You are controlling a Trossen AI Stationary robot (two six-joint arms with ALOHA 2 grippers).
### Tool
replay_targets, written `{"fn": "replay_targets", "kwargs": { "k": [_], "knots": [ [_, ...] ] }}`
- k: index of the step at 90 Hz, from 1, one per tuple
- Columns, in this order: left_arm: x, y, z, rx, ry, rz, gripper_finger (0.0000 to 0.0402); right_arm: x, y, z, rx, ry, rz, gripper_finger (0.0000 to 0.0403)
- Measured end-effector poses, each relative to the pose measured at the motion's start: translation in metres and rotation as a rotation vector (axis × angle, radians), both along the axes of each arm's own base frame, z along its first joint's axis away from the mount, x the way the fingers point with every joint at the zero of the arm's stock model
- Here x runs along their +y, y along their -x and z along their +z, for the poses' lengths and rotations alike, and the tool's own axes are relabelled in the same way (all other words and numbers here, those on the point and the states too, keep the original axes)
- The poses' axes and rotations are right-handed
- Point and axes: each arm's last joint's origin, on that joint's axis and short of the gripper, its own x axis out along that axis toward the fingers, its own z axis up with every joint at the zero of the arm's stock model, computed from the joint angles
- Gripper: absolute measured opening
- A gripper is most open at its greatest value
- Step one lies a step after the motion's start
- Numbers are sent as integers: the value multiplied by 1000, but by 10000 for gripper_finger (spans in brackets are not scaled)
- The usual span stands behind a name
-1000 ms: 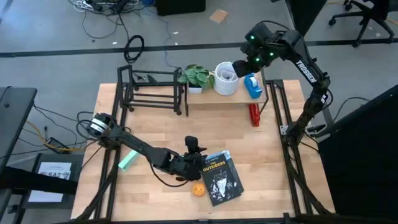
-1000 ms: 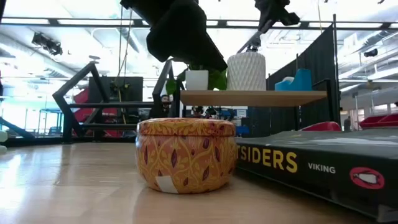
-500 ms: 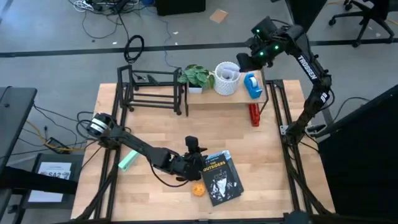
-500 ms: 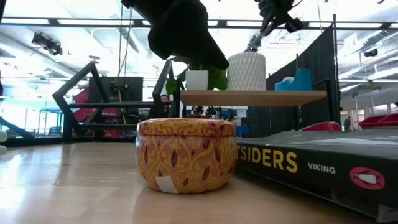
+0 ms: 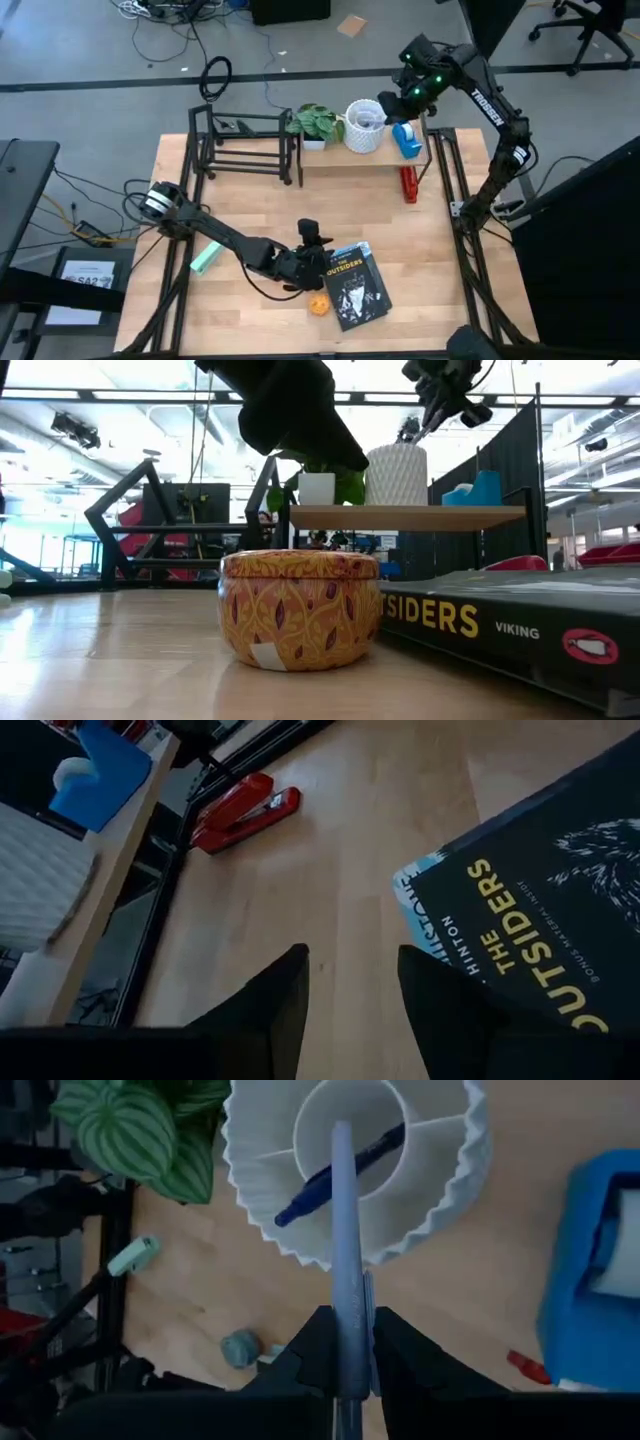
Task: Stock shelves
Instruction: Put the purple pen into the white pen organizer on the shelf, then put the green stapler under the shelf
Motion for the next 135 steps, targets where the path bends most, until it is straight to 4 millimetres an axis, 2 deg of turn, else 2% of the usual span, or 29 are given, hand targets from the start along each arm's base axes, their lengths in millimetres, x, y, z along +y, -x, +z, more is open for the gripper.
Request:
{"fn": "replay_targets", "kwargs": {
  "k": [21, 52, 65, 74, 83, 93, 102, 110, 122, 135],
  "knots": [
    [0, 0, 0, -1, 0, 0, 136, -2, 2, 0, 1, 4, -5, 31],
    [0, 0, 0, 2, 5, -6, 136, -2, 2, 0, 2, 41, 49, 124],
    [0, 0, 0, 2, 5, -6, 136, -5, 4, 1, -12, 68, 61, 150],
    [0, 0, 0, 2, 5, -6, 136, -7, 5, 10, -71, 163, 72, 156],
    [0, 0, 0, 1, 5, -5, 136, 0, 12, 33, -174, 359, 95, 156],
    [0, 0, 0, 1, 5, -5, 136, 25, 25, 63, -240, 610, 143, 154],
    [-2, 0, 1, -15, 8, -1, 136, 64, 38, 85, -231, 798, 192, 154],
    [-6, 3, 9, -53, -11, 9, 136, 103, 48, 96, -237, 901, 242, 154],
    [-17, 15, 40, -132, -28, 7, 136, 154, 60, 92, -316, 899, 305, 154],
    [-34, 41, 84, -199, 10, -90, 136, 199, 58, 61, -410, 835, 369, 154]
  ]
}}
